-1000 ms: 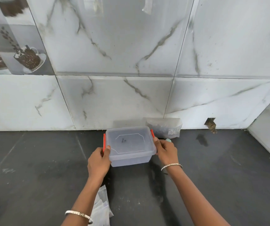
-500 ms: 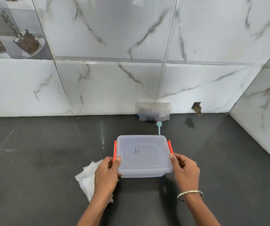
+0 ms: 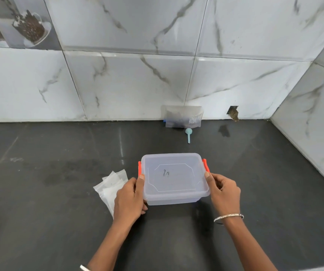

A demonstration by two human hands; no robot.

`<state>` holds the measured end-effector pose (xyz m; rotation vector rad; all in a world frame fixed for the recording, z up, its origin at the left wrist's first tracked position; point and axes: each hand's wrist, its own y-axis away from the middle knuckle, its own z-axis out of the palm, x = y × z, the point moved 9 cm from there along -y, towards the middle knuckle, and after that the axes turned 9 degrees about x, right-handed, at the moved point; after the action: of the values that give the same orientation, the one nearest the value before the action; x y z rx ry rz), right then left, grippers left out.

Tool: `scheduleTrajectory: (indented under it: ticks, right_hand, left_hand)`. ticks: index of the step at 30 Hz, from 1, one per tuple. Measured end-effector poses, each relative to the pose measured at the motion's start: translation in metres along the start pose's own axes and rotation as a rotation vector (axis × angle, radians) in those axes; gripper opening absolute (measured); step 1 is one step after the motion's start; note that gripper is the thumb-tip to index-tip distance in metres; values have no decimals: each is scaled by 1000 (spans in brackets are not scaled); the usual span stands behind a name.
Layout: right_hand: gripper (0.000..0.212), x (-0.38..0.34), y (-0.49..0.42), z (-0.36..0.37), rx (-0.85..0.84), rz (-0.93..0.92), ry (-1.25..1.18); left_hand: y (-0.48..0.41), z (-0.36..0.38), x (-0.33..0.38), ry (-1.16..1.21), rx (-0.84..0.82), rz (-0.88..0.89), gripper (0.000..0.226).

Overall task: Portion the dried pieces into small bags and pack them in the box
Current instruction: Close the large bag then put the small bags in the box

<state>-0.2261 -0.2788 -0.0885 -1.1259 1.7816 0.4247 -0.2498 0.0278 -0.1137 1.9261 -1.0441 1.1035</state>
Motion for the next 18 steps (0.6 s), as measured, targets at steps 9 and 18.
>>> scheduleTrajectory:
  ticks: [9, 18]
  right_hand:
    - [56, -15, -4, 4, 49, -46, 168]
    - [51, 41, -8, 19, -108, 320, 18]
  left_hand:
    - [-5, 2, 4, -134, 119, 153, 62]
    - [-13, 14, -35, 79, 2, -148, 59]
